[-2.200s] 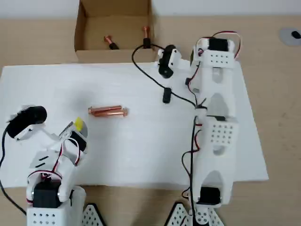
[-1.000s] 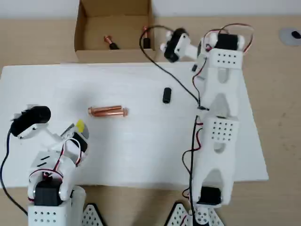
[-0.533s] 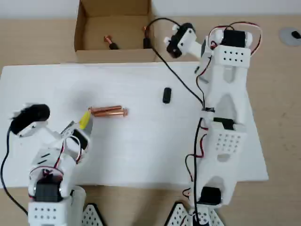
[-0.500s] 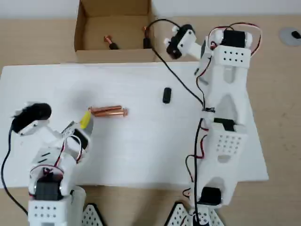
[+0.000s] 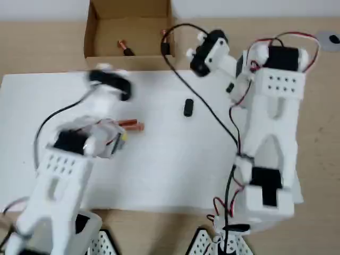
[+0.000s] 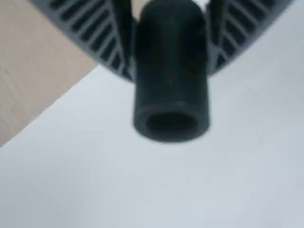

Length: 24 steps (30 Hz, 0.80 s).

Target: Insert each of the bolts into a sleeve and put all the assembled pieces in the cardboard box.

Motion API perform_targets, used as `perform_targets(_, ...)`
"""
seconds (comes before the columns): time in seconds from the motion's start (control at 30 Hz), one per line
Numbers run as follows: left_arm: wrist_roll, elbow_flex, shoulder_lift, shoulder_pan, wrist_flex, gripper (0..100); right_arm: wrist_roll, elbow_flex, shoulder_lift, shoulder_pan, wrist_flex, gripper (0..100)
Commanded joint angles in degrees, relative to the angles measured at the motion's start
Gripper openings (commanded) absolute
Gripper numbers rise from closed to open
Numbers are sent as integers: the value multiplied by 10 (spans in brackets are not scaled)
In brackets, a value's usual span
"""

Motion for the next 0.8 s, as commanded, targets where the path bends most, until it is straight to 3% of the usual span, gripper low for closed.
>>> perform_targets(0.0, -149, -113, 58, 26, 76, 154, 30, 92, -116, 45, -27, 12)
perform_targets(0.17, -293, -151, 73, 25, 110, 154, 67, 216, -245, 138, -71, 12)
perform_targets(0.33, -453, -118, 84, 8, 93, 154, 73, 322, -373, 213, -85, 12)
perform_targets(0.57, -524, -64, 148, -9, -47, 153, 35, 440, -580, 236, -84, 12)
perform_targets(0.77, -525, -75, 255, -34, -171, 87, -33, 476, -644, 240, -81, 12)
